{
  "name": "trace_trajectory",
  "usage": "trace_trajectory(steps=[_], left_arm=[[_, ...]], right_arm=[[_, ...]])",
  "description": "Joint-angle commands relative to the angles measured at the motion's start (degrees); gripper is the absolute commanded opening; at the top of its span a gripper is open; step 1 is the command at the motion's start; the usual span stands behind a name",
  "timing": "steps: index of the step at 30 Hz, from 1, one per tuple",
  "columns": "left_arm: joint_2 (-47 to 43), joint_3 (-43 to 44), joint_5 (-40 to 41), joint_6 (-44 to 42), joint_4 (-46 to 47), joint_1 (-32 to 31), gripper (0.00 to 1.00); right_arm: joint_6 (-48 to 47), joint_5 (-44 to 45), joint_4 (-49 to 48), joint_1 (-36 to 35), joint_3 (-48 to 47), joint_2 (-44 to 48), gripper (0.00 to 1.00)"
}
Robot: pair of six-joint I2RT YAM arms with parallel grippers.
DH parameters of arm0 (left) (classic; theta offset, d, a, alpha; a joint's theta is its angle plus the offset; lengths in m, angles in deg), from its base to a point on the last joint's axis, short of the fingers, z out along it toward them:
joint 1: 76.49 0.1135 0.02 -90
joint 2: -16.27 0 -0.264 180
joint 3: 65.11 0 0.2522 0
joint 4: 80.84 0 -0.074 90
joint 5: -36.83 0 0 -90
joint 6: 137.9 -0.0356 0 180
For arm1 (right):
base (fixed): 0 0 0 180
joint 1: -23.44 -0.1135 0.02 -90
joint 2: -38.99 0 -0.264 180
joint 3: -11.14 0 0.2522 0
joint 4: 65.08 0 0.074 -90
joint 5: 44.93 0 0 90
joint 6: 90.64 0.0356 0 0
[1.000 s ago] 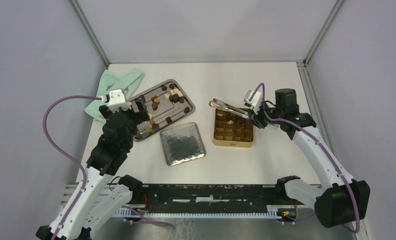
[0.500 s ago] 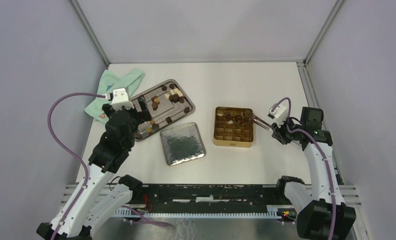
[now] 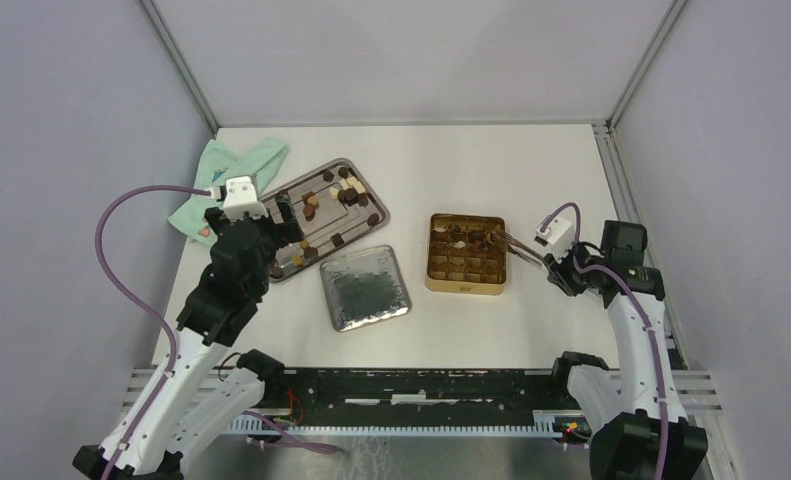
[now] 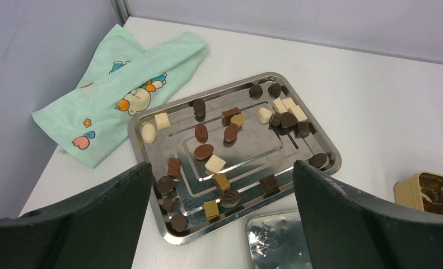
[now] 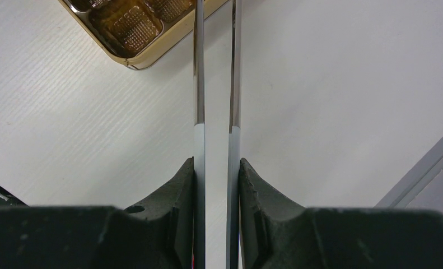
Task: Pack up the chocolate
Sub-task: Place the fake chocolate in the packing box.
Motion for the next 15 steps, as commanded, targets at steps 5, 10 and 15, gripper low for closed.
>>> trace_trajectory(steps=[5,10,15], left_arm=[[-0.14,-0.02,-1.26,-1.62,2.08,0.31,1.00],[-0.26,-0.01,-1.30,-1.61,2.08,0.40,1.00],[-0.36,0.02,-1.26,-1.60,1.99,0.38,1.00]], right_arm=[[-0.79,1.26,-1.42,0.33,0.78,1.56,0.23],[-0.51,0.55,-1.33,0.30,0.10,1.11,0.41],[-0.51,0.42,-1.15,0.29,-0.69,0.63,0.44]])
